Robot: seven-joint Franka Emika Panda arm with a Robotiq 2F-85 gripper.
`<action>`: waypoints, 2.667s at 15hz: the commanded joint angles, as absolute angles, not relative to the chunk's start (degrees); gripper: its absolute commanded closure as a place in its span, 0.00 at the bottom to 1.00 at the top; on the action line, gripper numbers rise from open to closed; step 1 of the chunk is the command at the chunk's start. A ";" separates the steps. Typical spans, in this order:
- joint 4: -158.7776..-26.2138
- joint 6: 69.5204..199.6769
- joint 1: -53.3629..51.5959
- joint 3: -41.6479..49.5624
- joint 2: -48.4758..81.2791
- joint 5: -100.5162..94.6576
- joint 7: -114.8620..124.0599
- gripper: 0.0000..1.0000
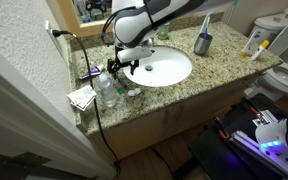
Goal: Move the shaving stick to the right side of the sink counter
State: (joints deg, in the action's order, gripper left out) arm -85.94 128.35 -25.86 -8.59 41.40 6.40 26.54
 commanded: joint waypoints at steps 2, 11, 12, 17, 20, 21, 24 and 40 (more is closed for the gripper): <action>-85.12 123.40 -25.96 -8.37 41.30 5.85 27.36 0.00; -85.41 129.32 -26.75 -7.15 41.57 1.93 27.00 0.00; -85.30 129.11 -26.18 -7.98 41.68 2.58 25.41 0.00; -85.39 130.37 -26.11 -8.45 41.74 3.14 25.04 0.00; -85.39 130.12 -26.79 -7.77 41.58 2.28 25.95 0.00; -94.03 129.14 -25.72 -9.23 32.41 3.47 24.55 0.00; -91.75 121.50 -23.56 -11.51 32.70 7.13 21.76 0.00; -80.25 120.39 -25.81 -9.84 45.17 5.98 24.46 0.00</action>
